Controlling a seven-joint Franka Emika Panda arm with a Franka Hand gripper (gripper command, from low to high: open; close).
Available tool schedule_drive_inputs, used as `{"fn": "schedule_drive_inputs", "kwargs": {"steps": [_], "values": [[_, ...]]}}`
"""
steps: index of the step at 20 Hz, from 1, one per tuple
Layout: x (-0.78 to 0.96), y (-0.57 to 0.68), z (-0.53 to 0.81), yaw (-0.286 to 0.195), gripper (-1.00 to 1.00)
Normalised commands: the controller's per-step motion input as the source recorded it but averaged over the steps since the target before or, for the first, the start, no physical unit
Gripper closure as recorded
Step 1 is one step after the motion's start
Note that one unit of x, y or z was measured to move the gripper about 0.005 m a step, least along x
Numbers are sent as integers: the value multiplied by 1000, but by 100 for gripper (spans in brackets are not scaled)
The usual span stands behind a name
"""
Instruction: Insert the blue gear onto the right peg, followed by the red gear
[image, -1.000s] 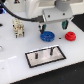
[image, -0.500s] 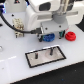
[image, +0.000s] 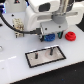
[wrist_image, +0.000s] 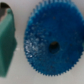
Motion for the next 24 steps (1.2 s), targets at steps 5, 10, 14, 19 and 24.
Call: {"fn": "schedule_drive_inputs", "kwargs": {"steps": [5, 10, 14, 19, 24], "values": [[-104, -13, -33, 0, 100], [103, -1, 291, 0, 100], [290, 1, 535, 0, 100], [433, -81, 565, 0, 100], [550, -147, 514, 0, 100]]}}
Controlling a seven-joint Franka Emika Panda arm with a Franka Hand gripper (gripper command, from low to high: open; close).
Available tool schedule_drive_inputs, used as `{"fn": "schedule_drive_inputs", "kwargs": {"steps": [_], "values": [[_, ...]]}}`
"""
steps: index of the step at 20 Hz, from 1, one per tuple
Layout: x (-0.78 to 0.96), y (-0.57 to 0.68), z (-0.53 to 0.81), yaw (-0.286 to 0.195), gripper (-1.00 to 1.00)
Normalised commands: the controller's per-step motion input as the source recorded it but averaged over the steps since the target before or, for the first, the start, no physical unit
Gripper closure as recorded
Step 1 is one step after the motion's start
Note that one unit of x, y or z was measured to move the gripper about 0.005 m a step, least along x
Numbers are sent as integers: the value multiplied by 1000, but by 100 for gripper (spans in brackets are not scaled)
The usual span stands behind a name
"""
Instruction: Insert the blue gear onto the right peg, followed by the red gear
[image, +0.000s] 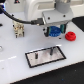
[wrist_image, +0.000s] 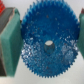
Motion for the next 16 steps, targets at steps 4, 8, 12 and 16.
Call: {"fn": "schedule_drive_inputs", "kwargs": {"steps": [4, 8, 12, 16], "values": [[701, -194, 449, 0, 100], [775, -256, 275, 0, 100], [790, -220, 217, 0, 100], [807, -173, 105, 0, 100]]}}
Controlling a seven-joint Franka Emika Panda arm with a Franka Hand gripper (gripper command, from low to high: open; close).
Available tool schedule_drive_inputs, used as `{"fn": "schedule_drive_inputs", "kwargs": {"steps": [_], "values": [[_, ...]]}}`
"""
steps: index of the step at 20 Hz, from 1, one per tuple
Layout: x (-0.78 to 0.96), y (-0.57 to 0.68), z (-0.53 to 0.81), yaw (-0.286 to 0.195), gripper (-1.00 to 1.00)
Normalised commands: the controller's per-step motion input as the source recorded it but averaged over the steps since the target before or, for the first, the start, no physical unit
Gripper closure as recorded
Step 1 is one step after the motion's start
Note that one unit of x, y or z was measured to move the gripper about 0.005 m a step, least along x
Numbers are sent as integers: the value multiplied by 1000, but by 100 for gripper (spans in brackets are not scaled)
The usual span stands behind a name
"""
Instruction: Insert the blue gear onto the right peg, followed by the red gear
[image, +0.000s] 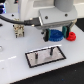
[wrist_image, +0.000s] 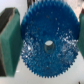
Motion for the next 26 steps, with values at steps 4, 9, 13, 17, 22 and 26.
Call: {"fn": "schedule_drive_inputs", "kwargs": {"steps": [4, 9, 13, 17, 22, 26], "values": [[694, -63, 32, 0, 100], [322, -39, -97, 0, 100], [90, -90, -47, 0, 100], [12, -44, 82, 0, 100], [14, 6, 150, 0, 100], [21, -18, 212, 0, 100]]}}
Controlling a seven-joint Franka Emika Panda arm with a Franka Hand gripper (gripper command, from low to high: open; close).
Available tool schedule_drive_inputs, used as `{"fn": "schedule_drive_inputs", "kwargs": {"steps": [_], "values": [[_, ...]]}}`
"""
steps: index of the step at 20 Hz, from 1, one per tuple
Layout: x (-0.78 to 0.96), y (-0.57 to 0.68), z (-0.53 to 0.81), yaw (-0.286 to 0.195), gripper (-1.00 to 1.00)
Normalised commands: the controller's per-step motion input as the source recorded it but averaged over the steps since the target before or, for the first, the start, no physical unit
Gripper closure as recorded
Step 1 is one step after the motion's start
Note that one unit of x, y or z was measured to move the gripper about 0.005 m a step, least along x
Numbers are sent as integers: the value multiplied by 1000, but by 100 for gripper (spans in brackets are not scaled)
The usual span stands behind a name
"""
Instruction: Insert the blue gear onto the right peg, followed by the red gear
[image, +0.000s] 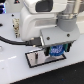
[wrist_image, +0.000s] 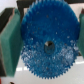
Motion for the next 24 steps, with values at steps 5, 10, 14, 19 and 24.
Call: {"fn": "schedule_drive_inputs", "kwargs": {"steps": [5, 10, 14, 19, 24], "values": [[-17, 2, 145, 0, 100], [45, -24, 104, 0, 100], [58, -95, 13, 0, 100], [64, -82, 72, 0, 100], [72, -121, -29, 0, 100]]}}
